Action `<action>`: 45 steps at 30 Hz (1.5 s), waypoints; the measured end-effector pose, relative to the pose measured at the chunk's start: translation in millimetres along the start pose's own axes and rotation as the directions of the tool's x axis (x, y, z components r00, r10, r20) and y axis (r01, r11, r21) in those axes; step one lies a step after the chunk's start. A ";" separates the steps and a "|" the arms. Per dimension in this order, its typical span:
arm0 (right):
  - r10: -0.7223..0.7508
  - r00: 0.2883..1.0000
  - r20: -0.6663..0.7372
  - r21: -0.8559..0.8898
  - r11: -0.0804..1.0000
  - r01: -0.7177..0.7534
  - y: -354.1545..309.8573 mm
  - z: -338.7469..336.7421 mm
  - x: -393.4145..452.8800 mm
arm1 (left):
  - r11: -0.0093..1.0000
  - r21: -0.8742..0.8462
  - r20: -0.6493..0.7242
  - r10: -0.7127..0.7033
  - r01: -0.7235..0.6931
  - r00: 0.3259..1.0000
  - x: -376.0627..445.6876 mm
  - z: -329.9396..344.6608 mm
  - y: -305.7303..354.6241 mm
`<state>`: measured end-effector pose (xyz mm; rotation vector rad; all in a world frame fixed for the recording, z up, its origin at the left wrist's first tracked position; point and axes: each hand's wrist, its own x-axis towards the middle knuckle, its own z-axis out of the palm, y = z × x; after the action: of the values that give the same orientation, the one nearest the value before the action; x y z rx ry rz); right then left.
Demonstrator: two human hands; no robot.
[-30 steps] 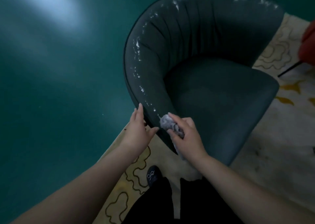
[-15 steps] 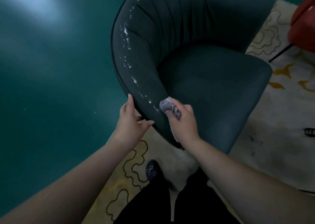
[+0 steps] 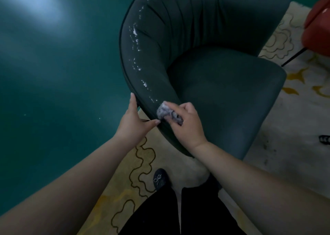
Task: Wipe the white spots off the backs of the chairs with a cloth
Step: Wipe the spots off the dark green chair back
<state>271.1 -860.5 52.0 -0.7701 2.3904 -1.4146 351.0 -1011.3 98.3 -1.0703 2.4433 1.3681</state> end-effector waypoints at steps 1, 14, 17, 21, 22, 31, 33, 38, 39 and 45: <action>0.052 0.998 -0.023 -0.001 0.999 -0.052 2.2 0.5 7.0 | 1.000 -0.012 0.011 0.002 -0.002 1.000 1.4 -1.7 -1.0; 0.264 0.951 -0.159 0.068 0.964 -0.256 -8.5 13.2 32.0 | 0.998 -0.064 -0.024 -0.023 0.021 0.999 22.9 -8.3 -6.6; 0.016 0.998 -0.063 -0.022 1.000 -0.017 -16.4 16.7 25.5 | 0.996 -0.081 -0.055 -0.025 0.020 0.998 25.0 -5.2 -8.5; 0.144 0.982 -0.124 -0.032 0.988 -0.149 -13.9 22.7 43.2 | 0.994 -0.099 -0.067 -0.044 0.037 0.997 26.8 -3.4 -9.5; 0.202 0.968 -0.149 -0.001 0.979 -0.205 -14.3 23.5 46.5 | 0.994 -0.098 -0.066 -0.046 0.039 0.997 26.8 -3.8 -9.3; 0.171 0.980 -0.103 0.011 0.985 -0.171 -17.5 28.7 69.0 | 0.993 -0.120 -0.002 -0.013 0.013 1.000 21.6 -8.8 -7.8; 0.166 0.980 -0.107 0.044 0.986 -0.162 -17.7 29.1 69.6 | 0.991 -0.131 0.034 -0.008 0.013 0.999 20.0 -12.2 -7.6; -0.041 0.998 0.038 -0.035 0.998 0.042 -16.4 28.6 73.7 | 0.991 -0.131 0.009 -0.026 0.027 1.000 29.2 -20.5 -4.4; 0.045 0.999 -0.009 -0.006 0.999 -0.045 -16.3 30.8 82.7 | 0.992 -0.124 0.006 -0.030 0.031 1.000 32.3 -22.1 -3.4; -0.079 0.995 0.055 0.051 0.996 0.077 -19.7 33.5 80.2 | 0.996 -0.081 0.012 -0.034 0.035 0.999 42.2 -31.1 1.5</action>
<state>226.7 -937.7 56.2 -0.8878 2.2976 -1.4555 325.4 -1057.1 98.5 -1.1143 2.3689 1.4697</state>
